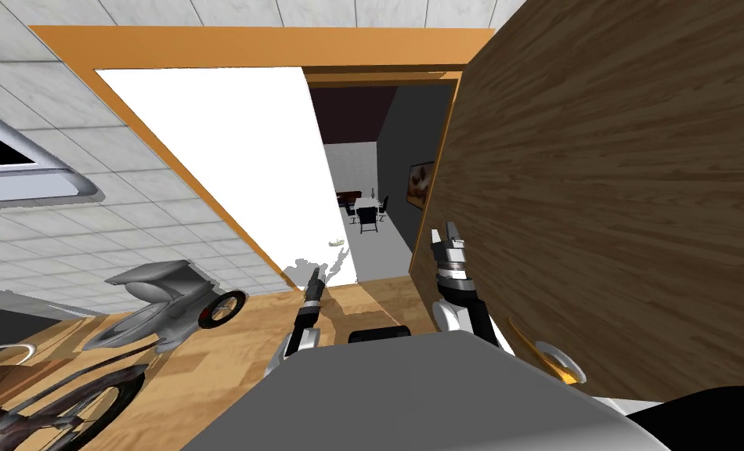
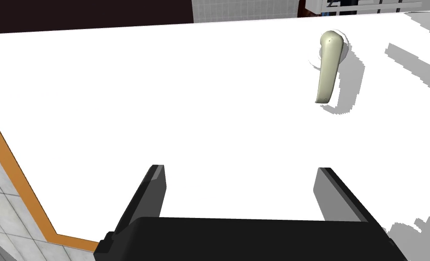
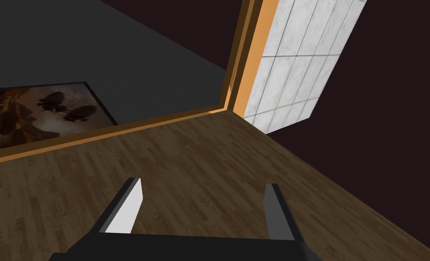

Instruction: Pull the door open

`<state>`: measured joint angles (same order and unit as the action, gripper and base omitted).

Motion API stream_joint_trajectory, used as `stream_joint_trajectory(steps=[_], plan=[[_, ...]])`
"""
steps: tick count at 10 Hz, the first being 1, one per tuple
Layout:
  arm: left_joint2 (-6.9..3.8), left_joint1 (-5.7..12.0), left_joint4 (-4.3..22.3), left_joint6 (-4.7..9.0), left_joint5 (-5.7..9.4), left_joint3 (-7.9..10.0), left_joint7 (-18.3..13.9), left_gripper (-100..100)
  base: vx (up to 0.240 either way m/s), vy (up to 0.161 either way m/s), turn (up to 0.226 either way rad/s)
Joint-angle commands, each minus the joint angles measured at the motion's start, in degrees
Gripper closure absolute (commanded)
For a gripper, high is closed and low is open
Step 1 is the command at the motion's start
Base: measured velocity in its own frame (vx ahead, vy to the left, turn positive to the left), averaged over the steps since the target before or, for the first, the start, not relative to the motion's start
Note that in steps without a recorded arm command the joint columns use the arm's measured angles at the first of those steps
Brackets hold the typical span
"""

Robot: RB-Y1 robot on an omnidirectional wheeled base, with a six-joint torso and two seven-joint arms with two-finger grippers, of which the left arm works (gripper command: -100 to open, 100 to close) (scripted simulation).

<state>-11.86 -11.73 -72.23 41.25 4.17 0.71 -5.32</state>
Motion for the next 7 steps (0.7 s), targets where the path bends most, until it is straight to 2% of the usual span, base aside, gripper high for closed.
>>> stream_joint_trajectory(steps=[1,7], plan=[[-0.41,0.39,1.7,0.10,0.21,0.15,-0.6,-100,0.089,0.006,-0.056],[-1.50,2.53,9.9,2.05,0.83,0.60,-2.5,-100,0.104,0.008,-0.054]])
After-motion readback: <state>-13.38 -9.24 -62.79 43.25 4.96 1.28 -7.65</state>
